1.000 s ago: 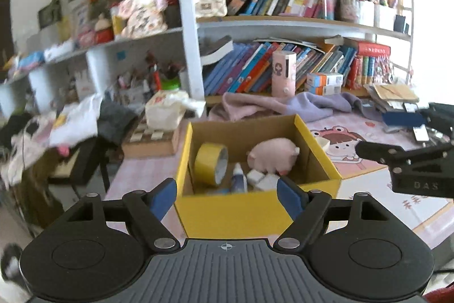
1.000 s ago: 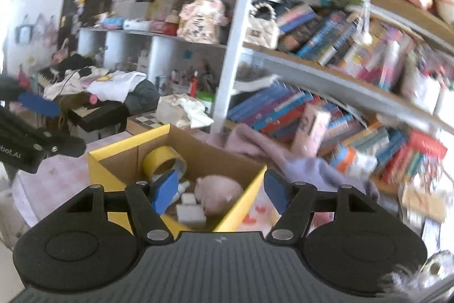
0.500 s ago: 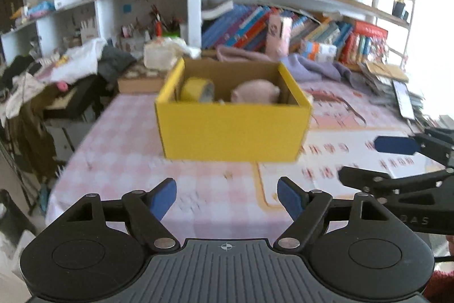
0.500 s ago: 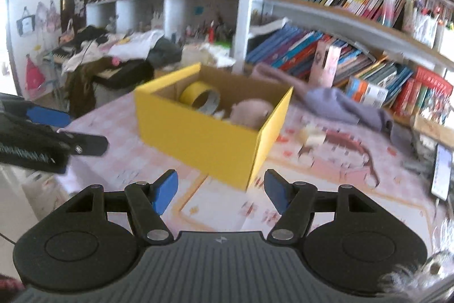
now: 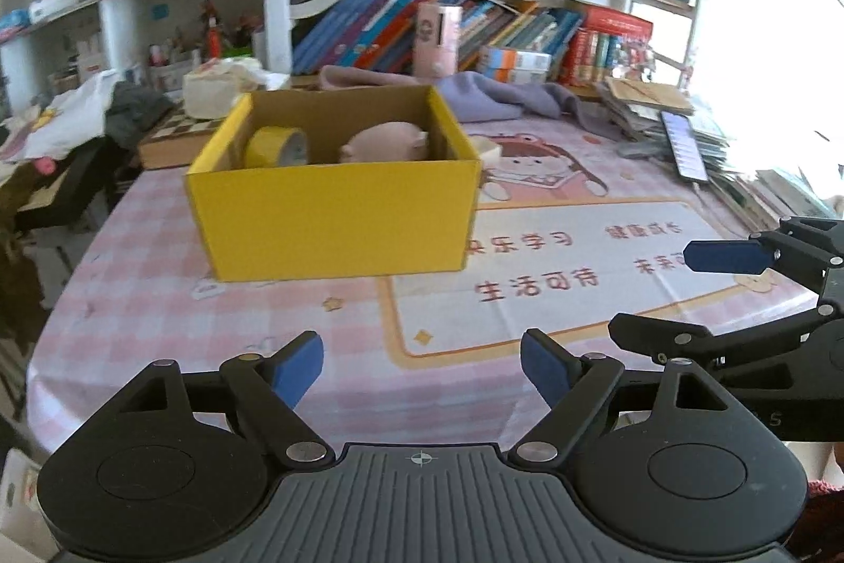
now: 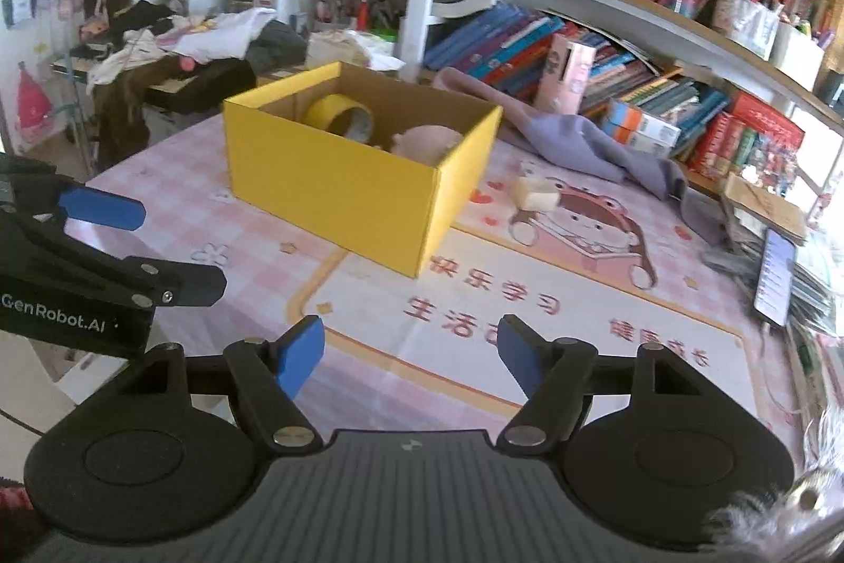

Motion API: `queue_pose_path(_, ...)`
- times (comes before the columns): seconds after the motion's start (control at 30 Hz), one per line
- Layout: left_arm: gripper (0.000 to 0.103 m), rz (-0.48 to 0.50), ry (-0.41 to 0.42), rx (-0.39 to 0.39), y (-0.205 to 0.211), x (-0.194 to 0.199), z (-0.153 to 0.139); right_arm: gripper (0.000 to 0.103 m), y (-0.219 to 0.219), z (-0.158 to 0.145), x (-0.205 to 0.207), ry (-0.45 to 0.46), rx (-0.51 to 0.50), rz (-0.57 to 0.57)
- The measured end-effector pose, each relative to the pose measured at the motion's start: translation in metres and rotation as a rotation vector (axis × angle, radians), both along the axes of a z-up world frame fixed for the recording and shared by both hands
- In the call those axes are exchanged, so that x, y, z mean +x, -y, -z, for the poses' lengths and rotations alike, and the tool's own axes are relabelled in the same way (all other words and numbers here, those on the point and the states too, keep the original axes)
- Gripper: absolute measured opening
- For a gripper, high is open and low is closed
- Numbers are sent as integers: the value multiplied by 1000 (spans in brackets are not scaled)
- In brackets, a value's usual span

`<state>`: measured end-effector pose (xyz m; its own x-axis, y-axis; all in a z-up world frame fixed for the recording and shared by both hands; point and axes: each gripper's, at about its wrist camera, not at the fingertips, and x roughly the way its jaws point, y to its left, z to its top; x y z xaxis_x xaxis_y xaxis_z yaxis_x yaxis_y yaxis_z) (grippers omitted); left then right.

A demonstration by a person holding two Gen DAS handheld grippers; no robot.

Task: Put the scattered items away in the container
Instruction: 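Move left tool toward cream sponge block while right tool approaches small medicine box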

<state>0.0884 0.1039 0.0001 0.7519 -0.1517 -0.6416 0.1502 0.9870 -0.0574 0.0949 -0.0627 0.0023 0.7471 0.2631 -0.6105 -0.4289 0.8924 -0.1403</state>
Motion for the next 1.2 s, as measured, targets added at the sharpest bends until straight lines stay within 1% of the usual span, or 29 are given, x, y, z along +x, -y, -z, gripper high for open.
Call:
queue_pose_path(0.27, 85, 127, -12, 23, 36, 15, 2, 73, 28, 4, 9, -23, -6, 98)
queue_pose_path(0.63, 85, 217, -46, 22, 83, 47, 12, 74, 69, 10, 37, -45, -18, 182)
queue_pose_path(0.83, 85, 335, -59, 45, 123, 66, 16, 73, 103, 13, 56, -50, -7, 264)
queue_pose_path(1.0, 85, 370, -60, 32, 149, 88, 22, 73, 130, 17, 72, -55, 2, 309)
queue_pose_path(1.2, 85, 361, -73, 44, 176, 123, 26, 73, 159, 20, 108, -71, 11, 312)
